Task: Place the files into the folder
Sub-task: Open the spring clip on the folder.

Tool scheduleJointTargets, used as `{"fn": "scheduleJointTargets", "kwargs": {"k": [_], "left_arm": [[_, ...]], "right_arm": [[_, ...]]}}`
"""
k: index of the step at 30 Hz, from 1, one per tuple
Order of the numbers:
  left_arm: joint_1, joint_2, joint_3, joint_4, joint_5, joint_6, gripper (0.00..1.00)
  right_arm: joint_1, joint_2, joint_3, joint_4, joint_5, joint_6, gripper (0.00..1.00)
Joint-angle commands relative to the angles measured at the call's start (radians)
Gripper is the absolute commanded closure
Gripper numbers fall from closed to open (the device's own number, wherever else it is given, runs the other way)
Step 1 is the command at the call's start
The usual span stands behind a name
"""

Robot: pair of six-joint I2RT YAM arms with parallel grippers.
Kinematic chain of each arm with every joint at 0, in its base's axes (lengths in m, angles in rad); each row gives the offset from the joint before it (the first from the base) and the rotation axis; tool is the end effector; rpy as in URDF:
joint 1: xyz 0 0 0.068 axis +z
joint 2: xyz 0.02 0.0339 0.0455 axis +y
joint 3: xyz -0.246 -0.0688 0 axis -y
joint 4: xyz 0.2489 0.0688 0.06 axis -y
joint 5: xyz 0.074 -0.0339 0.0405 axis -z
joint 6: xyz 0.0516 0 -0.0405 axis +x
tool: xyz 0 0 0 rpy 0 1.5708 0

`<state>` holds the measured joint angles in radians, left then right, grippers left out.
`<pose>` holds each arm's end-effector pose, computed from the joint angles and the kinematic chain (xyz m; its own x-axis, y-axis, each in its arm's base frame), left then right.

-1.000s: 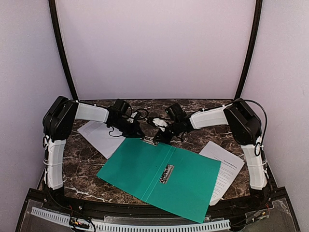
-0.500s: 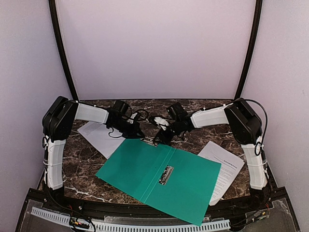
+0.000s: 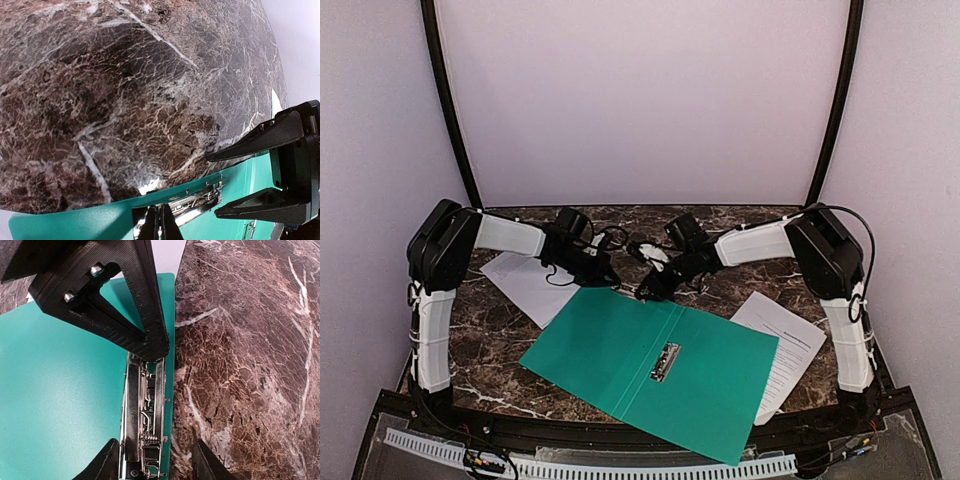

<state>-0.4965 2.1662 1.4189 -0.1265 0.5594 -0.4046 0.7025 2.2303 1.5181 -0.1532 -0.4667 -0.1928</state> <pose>0.3887 -0.2417 0.1017 -0.8966 0.1063 -0.4299 0.3811 0.6797 -0.6267 0.3484 0.3254 0.0992 -0.4171 -0.5773 -0.7020 -0.8962 0.3897 0.2120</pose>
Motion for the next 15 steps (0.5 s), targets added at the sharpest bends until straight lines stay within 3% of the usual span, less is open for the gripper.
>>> {"fn": "scheduleJointTargets", "kwargs": {"k": [1,10,15], "left_arm": [[-0.007,-0.011,-0.034,-0.055,-0.058,-0.01,0.99],[-0.007,-0.016,-0.048,-0.062,-0.066,-0.035,0.99],[-0.012,-0.016,-0.058,-0.127,-0.109,-0.073,0.99]], "right_arm": [[0.025,-0.015,-0.031,-0.012,0.066,-0.022,0.55],[0.052,-0.001,-0.078,-0.008,0.171,-0.043,0.67],[0.069,-0.009,-0.107,-0.006,0.228,-0.051,0.69]]}}
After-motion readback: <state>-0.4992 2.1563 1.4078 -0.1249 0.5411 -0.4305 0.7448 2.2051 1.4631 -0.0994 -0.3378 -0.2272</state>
